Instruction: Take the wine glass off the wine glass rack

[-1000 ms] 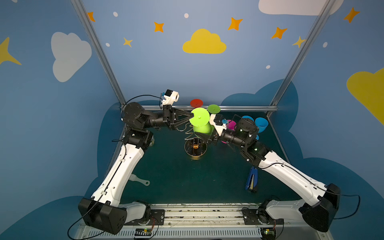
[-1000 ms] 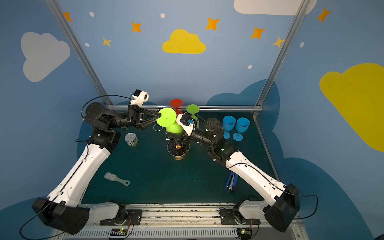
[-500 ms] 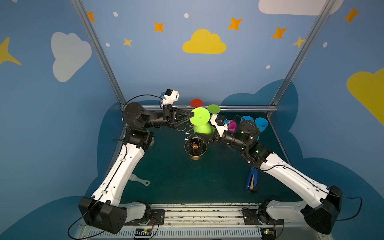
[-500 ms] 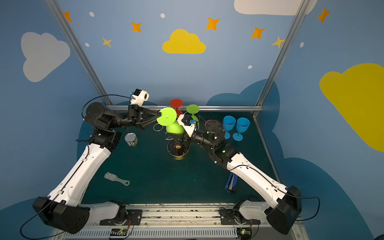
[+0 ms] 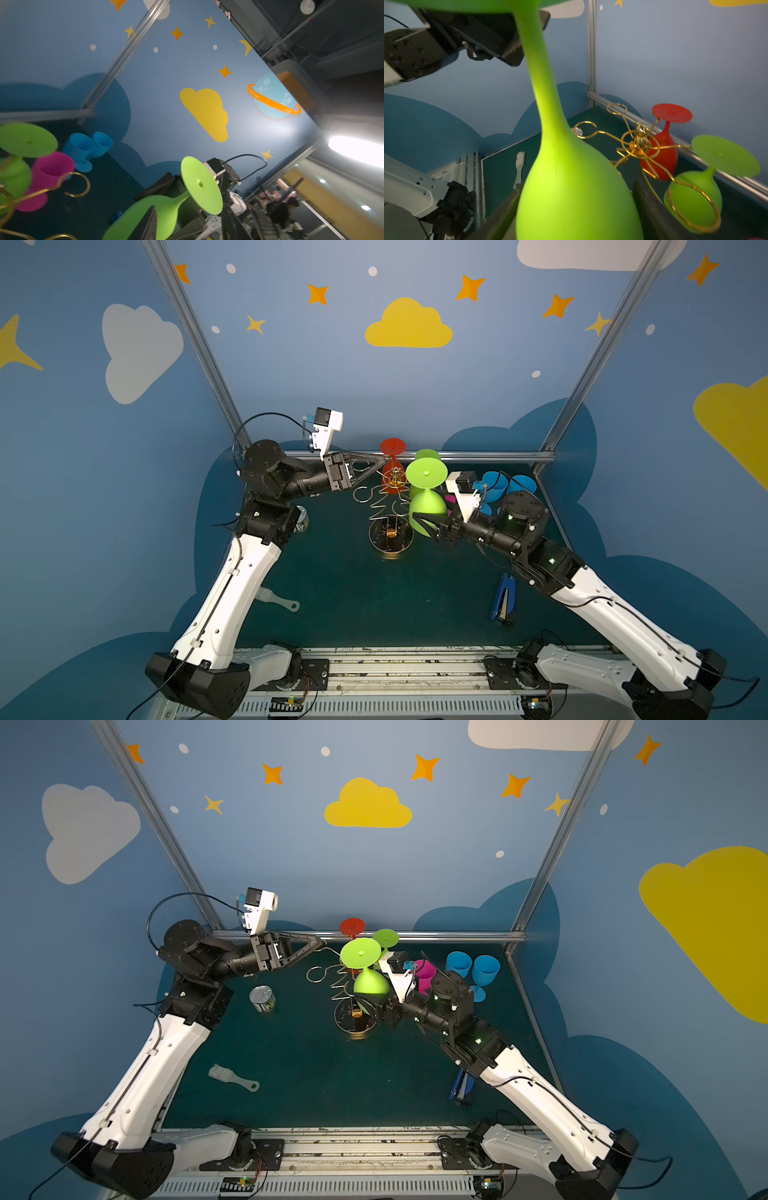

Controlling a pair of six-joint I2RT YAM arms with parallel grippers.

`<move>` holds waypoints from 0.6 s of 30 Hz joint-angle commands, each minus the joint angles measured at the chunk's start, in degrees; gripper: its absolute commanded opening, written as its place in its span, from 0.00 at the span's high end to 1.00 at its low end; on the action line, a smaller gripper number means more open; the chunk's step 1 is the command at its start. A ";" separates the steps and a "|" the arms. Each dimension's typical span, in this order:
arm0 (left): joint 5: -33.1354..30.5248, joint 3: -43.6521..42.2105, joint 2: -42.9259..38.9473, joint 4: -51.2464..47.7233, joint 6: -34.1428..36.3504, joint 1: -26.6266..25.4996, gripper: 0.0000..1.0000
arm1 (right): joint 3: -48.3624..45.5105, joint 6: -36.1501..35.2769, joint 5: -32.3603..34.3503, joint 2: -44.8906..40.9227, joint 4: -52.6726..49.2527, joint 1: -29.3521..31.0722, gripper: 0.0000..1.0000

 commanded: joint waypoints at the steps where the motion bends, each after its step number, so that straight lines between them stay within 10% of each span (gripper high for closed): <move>1: -8.74 -3.78 -3.58 -1.84 28.52 -2.41 0.44 | 1.78 3.76 7.04 -1.68 -12.92 0.17 0.80; 10: -16.32 -17.97 -6.19 7.67 71.12 -11.05 0.39 | 1.75 5.83 5.42 -3.99 -17.96 0.16 0.85; 18: -17.57 -18.78 -4.82 8.64 78.81 -13.82 0.38 | 1.94 6.59 1.80 -0.83 -16.54 0.43 0.87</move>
